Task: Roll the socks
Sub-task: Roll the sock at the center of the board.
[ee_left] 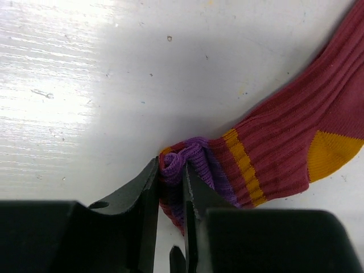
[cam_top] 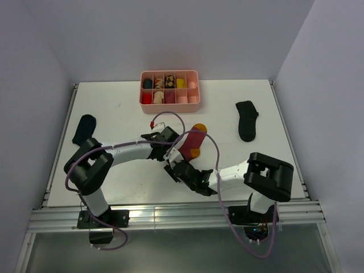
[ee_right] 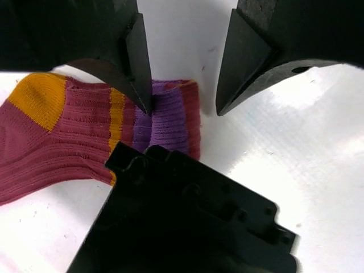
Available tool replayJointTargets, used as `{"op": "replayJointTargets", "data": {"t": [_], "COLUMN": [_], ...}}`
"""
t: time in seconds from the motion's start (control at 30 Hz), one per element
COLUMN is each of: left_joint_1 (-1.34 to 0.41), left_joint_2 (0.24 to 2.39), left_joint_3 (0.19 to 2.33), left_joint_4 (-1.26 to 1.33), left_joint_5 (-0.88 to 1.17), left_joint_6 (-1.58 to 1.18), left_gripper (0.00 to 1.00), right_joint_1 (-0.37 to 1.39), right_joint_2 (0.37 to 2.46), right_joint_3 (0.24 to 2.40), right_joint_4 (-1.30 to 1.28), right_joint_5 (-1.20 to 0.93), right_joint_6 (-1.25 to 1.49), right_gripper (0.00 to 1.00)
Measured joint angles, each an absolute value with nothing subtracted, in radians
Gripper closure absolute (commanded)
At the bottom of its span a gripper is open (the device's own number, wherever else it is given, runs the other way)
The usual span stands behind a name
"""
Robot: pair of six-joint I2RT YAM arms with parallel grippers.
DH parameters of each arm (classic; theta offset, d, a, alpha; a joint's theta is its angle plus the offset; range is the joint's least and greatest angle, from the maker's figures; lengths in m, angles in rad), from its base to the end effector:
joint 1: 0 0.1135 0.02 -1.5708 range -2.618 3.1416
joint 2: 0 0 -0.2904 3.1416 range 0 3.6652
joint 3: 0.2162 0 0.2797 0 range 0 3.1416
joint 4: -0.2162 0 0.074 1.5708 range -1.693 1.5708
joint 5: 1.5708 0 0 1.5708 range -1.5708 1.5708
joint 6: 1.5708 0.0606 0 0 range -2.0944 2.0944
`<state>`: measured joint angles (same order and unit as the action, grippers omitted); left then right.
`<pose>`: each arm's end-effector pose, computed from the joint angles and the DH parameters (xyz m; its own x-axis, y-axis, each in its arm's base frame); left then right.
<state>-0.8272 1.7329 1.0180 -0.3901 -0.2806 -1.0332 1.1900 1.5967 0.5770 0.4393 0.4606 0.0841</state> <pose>0.2641 -0.2624 0.1482 -0.8449 -0.3006 -0.4425 -0.2004 0.9448 -0.2591 0.1473 0.2954 0.1321 -0.2613 -0.4503 -0.8538 -0.6739 0.7184 -0.1726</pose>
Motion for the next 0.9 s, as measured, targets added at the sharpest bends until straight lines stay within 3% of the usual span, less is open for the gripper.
{"op": "replayJointTargets", "data": {"t": [0.13,0.17,0.27,0.3,0.6,0.7,0.83,0.9], "left_joint_1": [-0.815,-0.813,-0.804,-0.801,-0.754,-0.754,-0.754,-0.754], "left_joint_2": [1.733,1.733,1.730,1.723,1.612,1.612,1.611,1.602], "left_joint_3": [1.018,1.018,1.013,1.003,0.877,0.881,0.881,0.878], "left_joint_4": [-0.395,-0.395,-0.392,-0.383,-0.369,-0.375,-0.379,-0.378], "left_joint_5": [-0.276,-0.274,-0.276,-0.277,-0.261,-0.257,-0.254,-0.255], "left_joint_6": [-1.033,-1.033,-1.034,-1.037,-1.063,-1.063,-1.079,-1.093], "left_gripper": [0.79,0.80,0.80,0.80,0.80,0.75,0.54,0.49], "right_joint_1": [1.190,1.190,1.192,1.192,1.148,1.108,1.002,0.957], "right_joint_2": [1.668,1.684,1.704,1.706,1.704,1.695,1.689,1.692], "right_joint_3": [0.586,0.587,0.595,0.597,0.581,0.536,0.466,0.442], "right_joint_4": [0.472,0.487,0.509,0.515,0.593,0.659,0.773,0.810], "right_joint_5": [0.483,0.489,0.486,0.482,0.295,0.207,0.027,-0.052], "right_joint_6": [0.087,0.088,0.091,0.091,0.202,0.270,0.406,0.476], "right_gripper": [0.63,0.75,0.97,1.00,1.00,1.00,1.00,1.00]}}
